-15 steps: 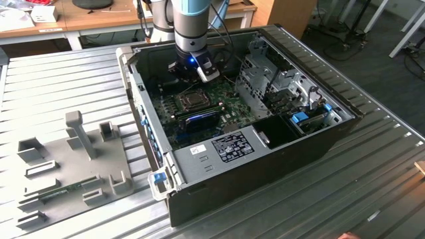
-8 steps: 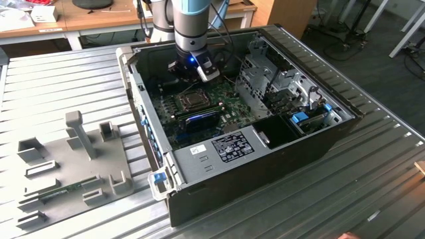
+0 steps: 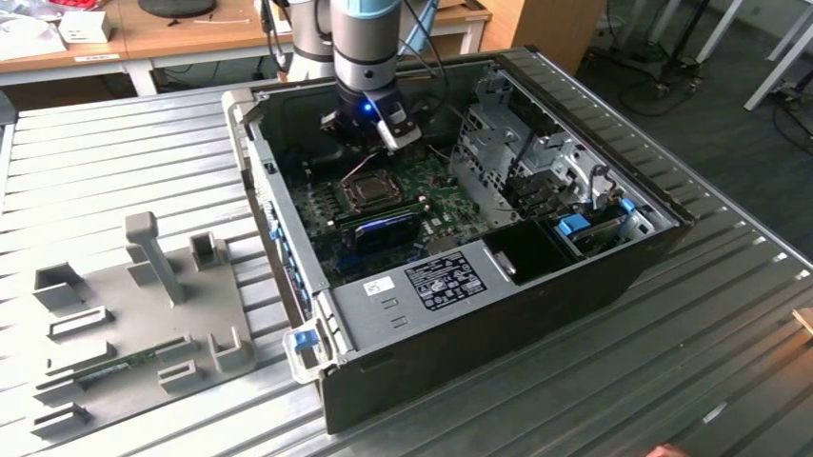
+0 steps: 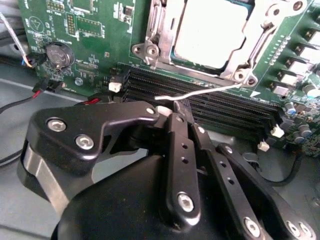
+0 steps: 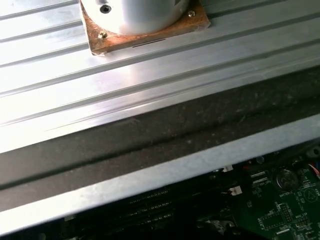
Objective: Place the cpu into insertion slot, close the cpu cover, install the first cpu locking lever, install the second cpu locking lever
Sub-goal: 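Install the first cpu locking lever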
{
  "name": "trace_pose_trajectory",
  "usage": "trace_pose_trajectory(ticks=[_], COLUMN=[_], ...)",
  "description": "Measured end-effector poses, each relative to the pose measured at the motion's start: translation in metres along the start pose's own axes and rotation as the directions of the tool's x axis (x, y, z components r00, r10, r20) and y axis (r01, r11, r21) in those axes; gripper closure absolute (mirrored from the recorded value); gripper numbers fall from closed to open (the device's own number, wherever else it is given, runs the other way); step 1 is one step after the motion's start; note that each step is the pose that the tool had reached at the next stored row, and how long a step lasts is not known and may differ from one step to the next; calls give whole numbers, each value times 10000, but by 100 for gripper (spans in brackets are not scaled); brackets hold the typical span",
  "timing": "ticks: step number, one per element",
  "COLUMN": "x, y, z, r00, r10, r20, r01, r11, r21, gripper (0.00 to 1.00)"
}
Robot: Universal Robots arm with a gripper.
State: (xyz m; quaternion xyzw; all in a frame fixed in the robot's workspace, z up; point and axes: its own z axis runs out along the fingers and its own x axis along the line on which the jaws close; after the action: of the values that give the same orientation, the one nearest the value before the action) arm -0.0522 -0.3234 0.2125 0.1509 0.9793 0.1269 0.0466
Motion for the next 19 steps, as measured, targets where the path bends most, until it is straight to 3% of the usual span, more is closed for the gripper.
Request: trace_pose_trajectory(ticks=[3,6,11,19], x=[65,120,125,117], y=[-23,-44,-43,-4], z=[6,18,6,-134], r00=[10000,9999,9999,10000], r10=[-11,-21,-22,-17], r20=[54,99,101,94], r01=[12,22,23,18], r11=[10000,10000,10000,9999], r21=[-65,-83,-83,-114], gripper=[90,90,90,90])
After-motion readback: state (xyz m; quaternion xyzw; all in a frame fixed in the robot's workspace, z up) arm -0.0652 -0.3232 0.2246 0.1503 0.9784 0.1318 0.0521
